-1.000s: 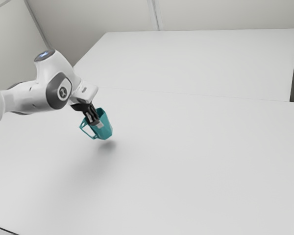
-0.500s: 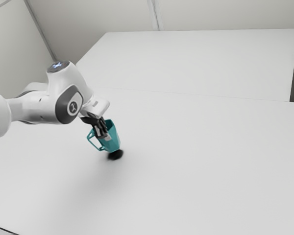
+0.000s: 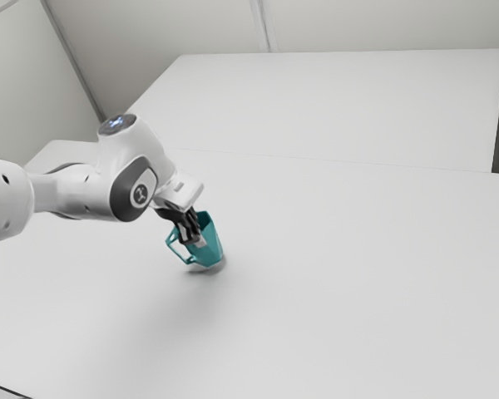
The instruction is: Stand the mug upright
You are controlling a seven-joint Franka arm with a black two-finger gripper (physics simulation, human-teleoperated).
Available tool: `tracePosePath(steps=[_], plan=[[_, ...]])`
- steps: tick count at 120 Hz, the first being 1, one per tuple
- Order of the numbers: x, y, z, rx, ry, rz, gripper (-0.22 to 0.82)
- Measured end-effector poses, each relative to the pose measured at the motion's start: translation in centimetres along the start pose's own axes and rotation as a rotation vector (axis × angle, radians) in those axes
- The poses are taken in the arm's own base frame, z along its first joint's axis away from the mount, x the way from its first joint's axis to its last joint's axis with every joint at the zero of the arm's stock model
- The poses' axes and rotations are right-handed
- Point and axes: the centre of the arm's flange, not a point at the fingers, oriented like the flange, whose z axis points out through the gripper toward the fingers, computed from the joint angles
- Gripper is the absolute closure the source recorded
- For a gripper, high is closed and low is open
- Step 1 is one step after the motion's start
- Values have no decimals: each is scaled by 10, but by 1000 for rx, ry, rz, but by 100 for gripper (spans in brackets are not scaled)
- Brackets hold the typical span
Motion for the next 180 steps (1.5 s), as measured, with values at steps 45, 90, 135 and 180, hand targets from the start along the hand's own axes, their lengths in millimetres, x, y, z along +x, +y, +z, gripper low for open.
tracePosePath(steps=[45, 90, 135, 180], plan=[[0, 2, 11, -10, 2, 2, 79], [0, 7, 17, -26, -3, 7, 68], [3, 11, 4, -1, -10, 27, 20], [-10, -17, -35, 1, -27, -163, 3]])
